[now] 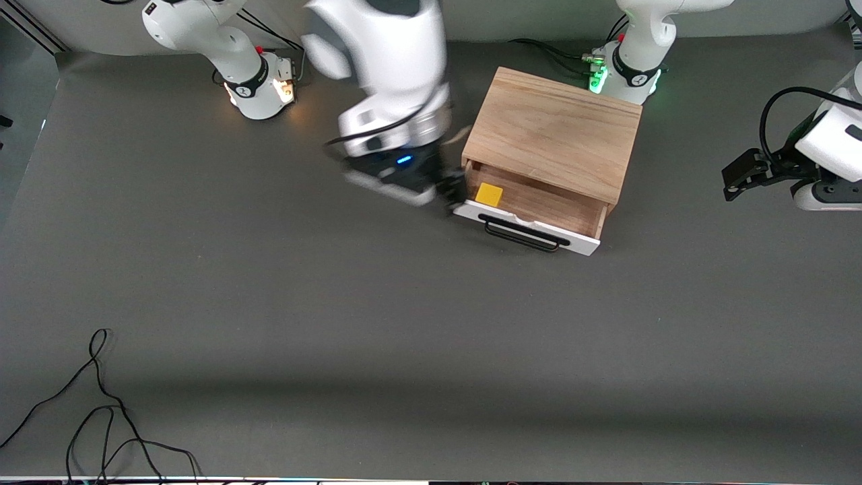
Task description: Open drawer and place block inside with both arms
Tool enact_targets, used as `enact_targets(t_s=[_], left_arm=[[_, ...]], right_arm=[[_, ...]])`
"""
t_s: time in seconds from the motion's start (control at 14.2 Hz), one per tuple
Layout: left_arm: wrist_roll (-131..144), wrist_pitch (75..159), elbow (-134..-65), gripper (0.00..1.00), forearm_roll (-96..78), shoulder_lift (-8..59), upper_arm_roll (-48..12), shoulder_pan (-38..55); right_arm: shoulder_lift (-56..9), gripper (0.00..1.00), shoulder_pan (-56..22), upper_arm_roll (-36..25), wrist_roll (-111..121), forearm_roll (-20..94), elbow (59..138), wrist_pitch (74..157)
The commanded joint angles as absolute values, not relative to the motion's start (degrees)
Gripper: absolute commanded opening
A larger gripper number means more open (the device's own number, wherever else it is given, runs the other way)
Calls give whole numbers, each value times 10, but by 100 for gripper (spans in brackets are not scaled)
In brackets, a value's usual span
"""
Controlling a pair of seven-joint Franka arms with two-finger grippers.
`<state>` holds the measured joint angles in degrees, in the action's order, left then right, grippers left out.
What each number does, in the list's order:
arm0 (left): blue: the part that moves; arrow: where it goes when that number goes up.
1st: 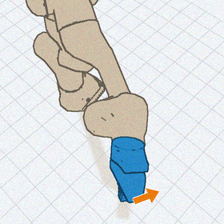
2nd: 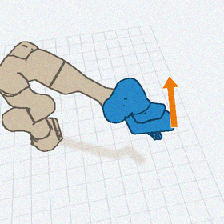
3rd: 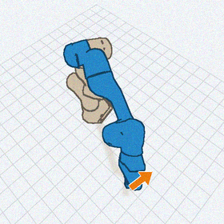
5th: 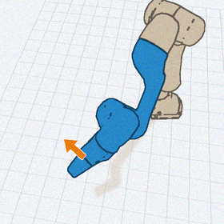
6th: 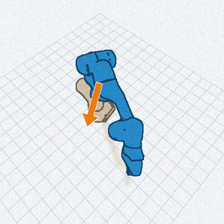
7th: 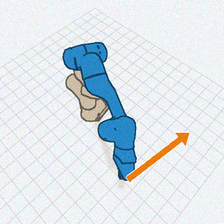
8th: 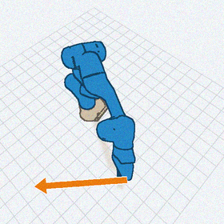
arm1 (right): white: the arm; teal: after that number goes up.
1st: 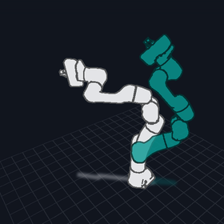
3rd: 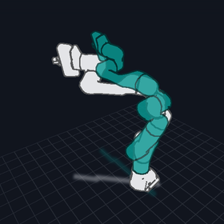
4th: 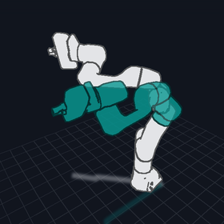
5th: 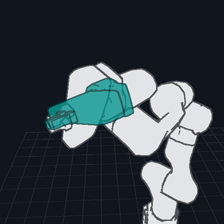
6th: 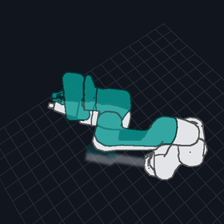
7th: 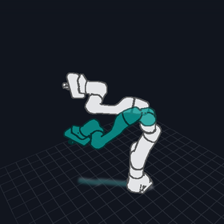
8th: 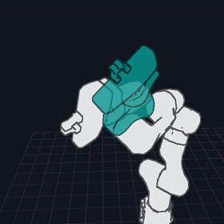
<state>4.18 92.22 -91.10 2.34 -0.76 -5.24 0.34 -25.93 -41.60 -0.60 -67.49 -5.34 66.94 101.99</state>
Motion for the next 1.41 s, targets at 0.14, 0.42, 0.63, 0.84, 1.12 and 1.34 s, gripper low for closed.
enact_targets(t_s=[0.14, 0.42, 0.63, 0.84, 1.12, 1.34], left_arm=[[30, 928, -918, 100, 15, -13, -53, 3], [30, 932, -918, 100, 14, -12, -53, 2], [30, 932, -918, 100, 15, -12, -53, 5], [30, 932, -918, 100, 14, -12, -53, 4], [30, 932, -918, 100, 14, -12, -53, 4], [30, 932, -918, 100, 14, -12, -53, 3]], right_arm=[[-124, 100, -262, -3, -444, -22, 833, 1030], [-58, 100, -180, -52, -247, 21, 907, 1032], [-8, 100, -172, -110, -161, 28, 962, 1033], [39, 100, -71, -65, -93, 28, 1006, 1034], [33, 100, 29, 20, -32, 28, 1002, 1027], [12, 100, 25, 24, -35, 28, 984, 1024]])
